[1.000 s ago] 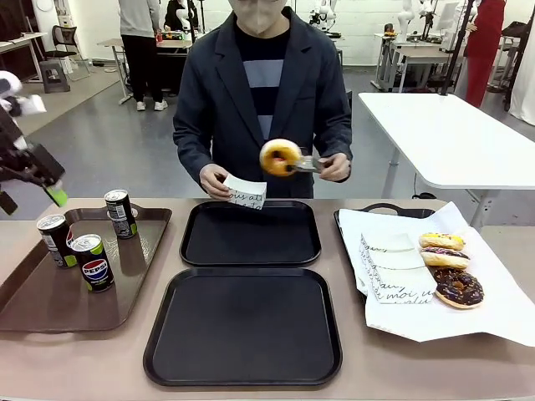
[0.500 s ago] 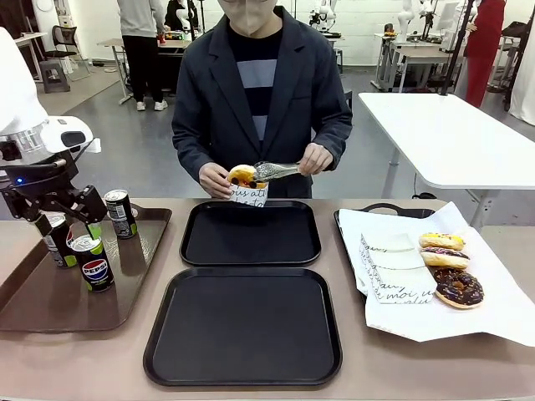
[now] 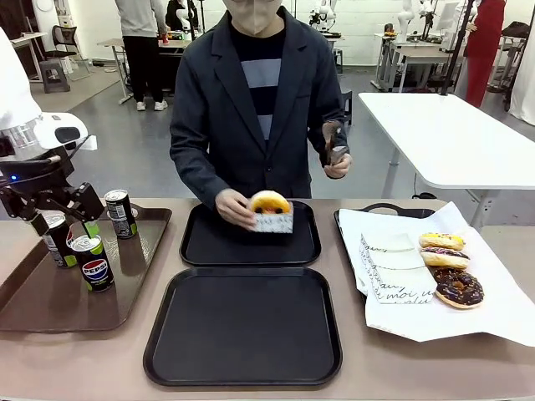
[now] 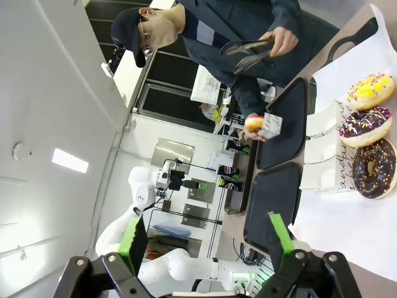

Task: Set up donuts and drinks on trays.
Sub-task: Pick up one Pepsi coke and place it on the Flat Tray.

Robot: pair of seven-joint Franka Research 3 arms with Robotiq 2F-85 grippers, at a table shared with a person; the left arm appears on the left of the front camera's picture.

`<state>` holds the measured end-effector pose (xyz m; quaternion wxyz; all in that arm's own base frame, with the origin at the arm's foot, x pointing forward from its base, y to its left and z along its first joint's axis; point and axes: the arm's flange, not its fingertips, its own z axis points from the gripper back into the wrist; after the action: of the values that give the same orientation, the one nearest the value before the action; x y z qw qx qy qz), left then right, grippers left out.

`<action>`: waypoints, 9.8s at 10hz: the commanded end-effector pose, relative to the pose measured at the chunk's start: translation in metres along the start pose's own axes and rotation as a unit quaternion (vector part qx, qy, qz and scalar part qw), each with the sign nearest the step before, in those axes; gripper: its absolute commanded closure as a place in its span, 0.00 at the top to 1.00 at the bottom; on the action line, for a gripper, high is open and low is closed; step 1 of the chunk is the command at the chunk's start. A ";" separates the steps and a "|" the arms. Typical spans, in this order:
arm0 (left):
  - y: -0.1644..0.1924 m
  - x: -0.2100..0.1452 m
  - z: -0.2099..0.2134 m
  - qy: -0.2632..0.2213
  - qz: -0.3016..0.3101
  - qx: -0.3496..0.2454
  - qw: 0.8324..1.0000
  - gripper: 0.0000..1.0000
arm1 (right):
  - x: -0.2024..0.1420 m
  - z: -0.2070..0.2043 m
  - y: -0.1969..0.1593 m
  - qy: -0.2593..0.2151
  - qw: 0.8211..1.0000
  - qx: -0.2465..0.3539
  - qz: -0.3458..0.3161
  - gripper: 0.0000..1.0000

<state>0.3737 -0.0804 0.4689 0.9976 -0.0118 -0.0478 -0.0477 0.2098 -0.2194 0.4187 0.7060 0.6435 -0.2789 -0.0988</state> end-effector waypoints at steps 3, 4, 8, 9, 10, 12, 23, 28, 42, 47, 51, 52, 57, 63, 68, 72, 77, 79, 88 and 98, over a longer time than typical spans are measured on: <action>-0.008 0.021 -0.039 -0.019 0.062 0.049 0.997 1.00 | 0.004 0.001 0.001 -0.007 1.000 0.010 0.009 1.00; -0.002 0.023 -0.047 -0.023 0.075 0.039 0.996 1.00 | 0.004 0.001 0.001 -0.007 1.000 0.010 0.009 1.00; 0.014 0.023 -0.074 -0.022 0.083 0.014 0.996 1.00 | 0.004 0.001 0.001 -0.007 1.000 0.010 0.009 1.00; 0.016 0.022 -0.078 -0.026 0.084 0.004 0.996 1.00 | 0.004 0.001 0.001 -0.007 1.000 0.010 0.009 1.00; 0.017 0.021 -0.080 -0.023 0.084 0.001 0.996 1.00 | 0.004 0.001 0.001 -0.007 1.000 0.010 0.009 1.00; 0.015 0.021 -0.083 -0.028 0.081 -0.006 0.996 1.00 | 0.004 0.001 0.001 -0.007 1.000 0.010 0.009 1.00; 0.004 0.026 -0.085 -0.024 0.072 -0.015 0.997 0.43 | 0.004 0.001 0.001 -0.007 1.000 0.010 0.009 1.00; -0.021 -0.008 0.048 -0.019 0.061 0.008 0.998 0.25 | 0.004 0.001 0.001 -0.007 1.000 0.010 0.009 1.00; -0.165 0.105 -0.020 -0.051 -0.031 -0.012 0.998 0.58 | 0.004 0.001 0.001 -0.007 1.000 0.010 0.009 1.00; -0.054 -0.033 0.042 0.017 -0.097 -0.026 0.995 0.58 | 0.004 0.001 0.001 -0.007 1.000 0.010 0.009 1.00; -0.047 -0.045 0.045 0.023 -0.086 -0.023 0.996 0.58 | 0.004 0.001 0.001 -0.007 1.000 0.010 0.009 1.00; -0.047 -0.045 0.045 0.023 -0.086 -0.023 0.996 0.58 | 0.004 0.001 0.001 -0.007 1.000 0.010 0.009 1.00; -0.049 -0.045 0.041 0.023 -0.081 -0.020 0.996 0.58 | 0.004 0.001 0.001 -0.007 1.000 0.010 0.009 1.00; -0.136 0.044 -0.016 0.001 -0.128 -0.016 0.992 0.58 | 0.004 0.001 0.001 -0.007 1.000 0.010 0.009 1.00; -0.165 0.090 -0.062 -0.040 -0.145 -0.038 0.988 0.58 | 0.004 0.001 0.001 -0.007 1.000 0.010 0.009 1.00; -0.104 -0.029 0.021 0.044 -0.223 -0.016 0.974 0.58 | 0.004 0.001 0.001 -0.007 1.000 0.010 0.009 1.00; -0.090 -0.048 0.026 0.054 -0.198 -0.012 0.979 0.58 | 0.004 0.001 0.001 -0.007 1.000 0.010 0.009 1.00; -0.090 -0.048 0.026 0.054 -0.198 -0.012 0.979 0.58 | 0.004 0.001 0.001 -0.007 1.000 0.010 0.009 1.00; -0.141 0.091 0.012 0.026 -0.173 0.021 0.984 0.58 | 0.004 0.001 0.001 -0.007 1.000 0.010 0.009 1.00; -0.202 0.157 -0.099 -0.047 -0.163 0.020 0.985 0.58 | 0.004 0.001 0.001 -0.007 1.000 0.010 0.009 1.00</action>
<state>0.5194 -0.2957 0.3862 0.9719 0.0063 -0.0910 -0.2171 0.2096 -0.2215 0.4197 0.7064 0.6433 -0.2783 -0.0985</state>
